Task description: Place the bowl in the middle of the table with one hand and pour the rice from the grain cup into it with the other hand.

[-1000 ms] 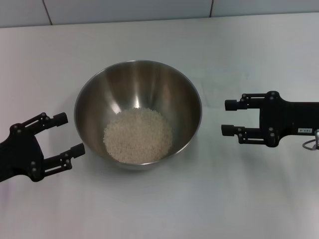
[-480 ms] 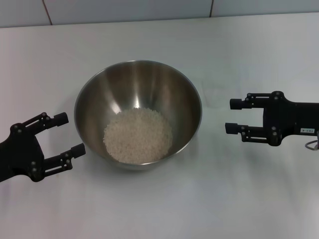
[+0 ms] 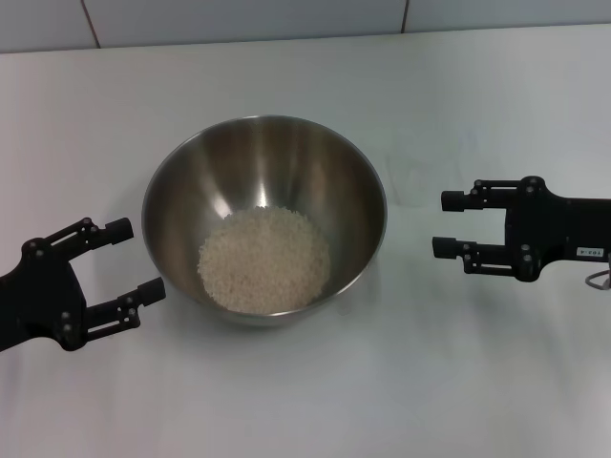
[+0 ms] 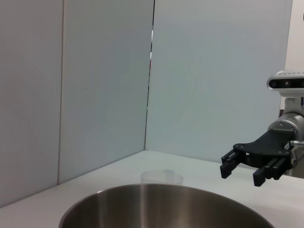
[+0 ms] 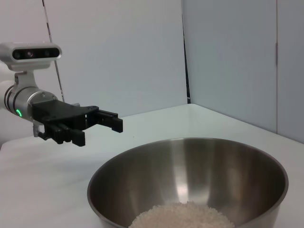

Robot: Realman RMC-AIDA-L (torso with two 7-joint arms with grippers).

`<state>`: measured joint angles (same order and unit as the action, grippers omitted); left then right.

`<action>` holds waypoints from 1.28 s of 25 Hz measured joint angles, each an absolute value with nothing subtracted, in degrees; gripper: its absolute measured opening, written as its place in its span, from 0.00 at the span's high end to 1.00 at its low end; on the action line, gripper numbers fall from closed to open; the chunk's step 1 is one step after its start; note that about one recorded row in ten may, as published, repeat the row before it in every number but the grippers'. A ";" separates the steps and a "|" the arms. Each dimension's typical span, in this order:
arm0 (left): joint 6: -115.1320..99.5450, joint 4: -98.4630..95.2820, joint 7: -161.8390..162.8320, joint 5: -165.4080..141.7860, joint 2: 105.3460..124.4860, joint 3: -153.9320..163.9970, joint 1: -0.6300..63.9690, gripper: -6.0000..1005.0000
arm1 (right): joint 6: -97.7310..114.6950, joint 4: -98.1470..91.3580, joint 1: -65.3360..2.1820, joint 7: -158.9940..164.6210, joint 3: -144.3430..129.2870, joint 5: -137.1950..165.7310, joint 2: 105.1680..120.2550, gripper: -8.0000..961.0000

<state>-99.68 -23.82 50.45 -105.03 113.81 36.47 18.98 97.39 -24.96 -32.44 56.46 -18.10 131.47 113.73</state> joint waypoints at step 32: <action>-99.95 -23.82 51.25 -105.45 113.65 36.56 19.07 0.19 | 96.53 -28.59 -32.11 56.13 -20.20 131.87 115.30 0.36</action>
<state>-99.95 -23.82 51.25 -105.45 113.65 36.56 19.07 96.53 -28.59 -32.11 56.13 -20.20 131.87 115.30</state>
